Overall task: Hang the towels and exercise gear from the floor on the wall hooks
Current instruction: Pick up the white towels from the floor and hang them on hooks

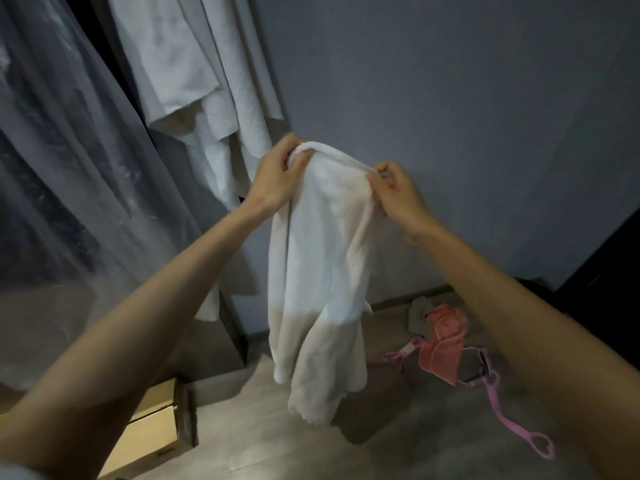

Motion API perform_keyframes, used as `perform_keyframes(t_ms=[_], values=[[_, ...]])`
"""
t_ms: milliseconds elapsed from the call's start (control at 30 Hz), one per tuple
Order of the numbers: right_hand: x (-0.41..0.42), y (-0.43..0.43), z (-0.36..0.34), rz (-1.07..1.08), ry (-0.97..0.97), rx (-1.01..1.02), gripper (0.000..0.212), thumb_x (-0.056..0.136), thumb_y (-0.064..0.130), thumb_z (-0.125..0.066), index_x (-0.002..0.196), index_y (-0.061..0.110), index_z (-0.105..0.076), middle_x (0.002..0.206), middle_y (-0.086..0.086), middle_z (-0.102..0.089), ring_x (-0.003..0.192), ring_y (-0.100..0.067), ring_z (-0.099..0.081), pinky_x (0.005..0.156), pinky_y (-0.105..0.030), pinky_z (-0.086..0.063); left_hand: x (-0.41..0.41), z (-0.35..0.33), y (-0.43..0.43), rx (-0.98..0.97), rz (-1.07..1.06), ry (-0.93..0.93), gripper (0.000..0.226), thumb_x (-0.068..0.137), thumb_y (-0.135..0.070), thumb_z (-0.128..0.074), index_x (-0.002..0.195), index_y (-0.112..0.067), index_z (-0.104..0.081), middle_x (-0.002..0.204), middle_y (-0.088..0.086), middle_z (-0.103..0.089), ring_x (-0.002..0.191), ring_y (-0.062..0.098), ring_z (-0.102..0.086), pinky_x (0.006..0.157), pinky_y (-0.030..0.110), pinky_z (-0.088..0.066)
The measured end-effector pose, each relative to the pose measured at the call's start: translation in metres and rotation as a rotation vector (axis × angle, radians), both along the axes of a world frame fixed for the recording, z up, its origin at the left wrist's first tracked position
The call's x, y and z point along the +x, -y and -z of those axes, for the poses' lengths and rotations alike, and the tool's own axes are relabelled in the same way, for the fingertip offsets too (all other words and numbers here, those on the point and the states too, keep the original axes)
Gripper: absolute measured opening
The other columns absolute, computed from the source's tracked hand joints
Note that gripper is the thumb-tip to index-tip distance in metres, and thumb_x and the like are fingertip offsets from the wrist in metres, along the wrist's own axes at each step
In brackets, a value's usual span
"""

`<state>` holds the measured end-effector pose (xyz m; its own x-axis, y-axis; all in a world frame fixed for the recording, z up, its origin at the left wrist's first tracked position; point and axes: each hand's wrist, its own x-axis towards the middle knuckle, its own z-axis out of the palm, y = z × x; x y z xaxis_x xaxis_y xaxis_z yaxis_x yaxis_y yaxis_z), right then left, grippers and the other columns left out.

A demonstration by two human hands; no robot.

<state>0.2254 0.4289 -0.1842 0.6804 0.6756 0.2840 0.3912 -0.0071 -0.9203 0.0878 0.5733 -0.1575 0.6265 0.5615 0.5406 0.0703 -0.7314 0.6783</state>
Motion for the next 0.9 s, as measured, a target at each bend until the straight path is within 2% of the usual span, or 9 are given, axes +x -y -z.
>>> perform_keyframes(t_ms=[33,133,233,333,500,600,700,833,900], values=[[0.001,-0.003,-0.014,0.020,-0.035,0.047,0.023,0.095,0.017,-0.050,0.073,0.024,-0.045,0.070,0.008,-0.047,0.050,0.005,-0.044,0.047,-0.009,-0.033,-0.002,-0.004,-0.005,0.010,-0.003,-0.020,0.017,0.094,-0.026,-0.051,0.083,-0.014,-0.054,0.074,-0.008,-0.050,0.065,-0.004,-0.045,0.065,0.014,-0.036],[0.005,-0.011,-0.052,-0.004,-0.119,0.110,0.023,0.092,0.021,-0.052,0.069,0.024,-0.049,0.068,0.009,-0.046,0.056,-0.004,-0.041,0.045,-0.016,-0.031,-0.005,-0.023,-0.015,0.055,-0.035,-0.034,0.028,0.094,-0.035,-0.049,0.081,-0.010,-0.054,0.076,0.001,-0.050,0.067,0.006,-0.041,0.063,0.021,-0.035],[0.009,-0.021,-0.085,-0.047,-0.100,0.163,0.023,0.090,0.022,-0.055,0.067,0.023,-0.052,0.069,0.009,-0.050,0.063,-0.007,-0.045,0.056,-0.020,-0.038,-0.003,-0.057,-0.019,0.125,-0.087,0.008,0.032,0.095,-0.036,-0.048,0.075,-0.012,-0.049,0.070,0.001,-0.044,0.059,0.004,-0.034,0.056,0.016,-0.032],[0.017,-0.031,-0.114,-0.038,-0.078,0.234,0.023,0.088,0.022,-0.059,0.066,0.021,-0.055,0.070,0.007,-0.053,0.069,-0.010,-0.048,0.068,-0.027,-0.041,0.001,-0.092,-0.026,0.198,-0.115,0.000,0.038,0.095,-0.040,-0.047,0.075,-0.008,-0.050,0.070,0.001,-0.044,0.058,0.005,-0.034,0.054,0.016,-0.031],[0.036,-0.038,-0.160,0.008,0.147,0.267,0.025,0.084,0.030,-0.064,0.063,0.023,-0.054,0.062,0.009,-0.052,0.060,-0.004,-0.045,0.062,-0.024,-0.039,0.013,-0.145,-0.030,0.275,-0.147,0.051,0.043,0.093,-0.044,-0.048,0.077,-0.005,-0.051,0.070,0.004,-0.044,0.065,0.012,-0.038,0.056,0.022,-0.031],[0.049,-0.045,-0.187,0.022,0.315,0.243,0.022,0.087,0.030,-0.060,0.067,0.024,-0.055,0.060,0.013,-0.049,0.056,-0.001,-0.042,0.059,-0.020,-0.036,0.021,-0.170,-0.037,0.222,-0.170,0.076,0.044,0.090,-0.048,-0.051,0.083,-0.005,-0.062,0.070,0.007,-0.054,0.064,0.010,-0.047,0.061,0.026,-0.038],[0.060,-0.060,-0.217,-0.006,0.307,0.311,0.012,0.088,0.025,-0.059,0.077,0.022,-0.061,0.070,0.009,-0.056,0.066,-0.003,-0.049,0.067,-0.022,-0.041,0.028,-0.204,-0.044,0.034,-0.187,0.056,0.044,0.084,-0.047,-0.062,0.081,-0.004,-0.069,0.057,-0.002,-0.051,0.046,0.001,-0.045,0.045,0.016,-0.036],[0.079,-0.086,-0.263,0.007,0.268,0.433,0.008,0.088,0.018,-0.059,0.084,0.018,-0.065,0.084,0.000,-0.063,0.081,-0.009,-0.055,0.075,-0.025,-0.043,0.043,-0.254,-0.051,0.049,-0.109,-0.011,0.039,0.087,-0.046,-0.060,0.084,-0.008,-0.068,0.066,-0.001,-0.055,0.063,0.014,-0.052,0.057,0.025,-0.042],[0.091,-0.097,-0.287,0.019,0.312,0.447,0.008,0.088,0.019,-0.057,0.086,0.018,-0.065,0.088,0.001,-0.063,0.084,-0.010,-0.056,0.077,-0.025,-0.043,0.056,-0.276,-0.059,0.092,-0.107,0.039,0.032,0.088,-0.044,-0.058,0.084,-0.014,-0.067,0.068,-0.003,-0.056,0.062,0.010,-0.052,0.054,0.019,-0.044]])
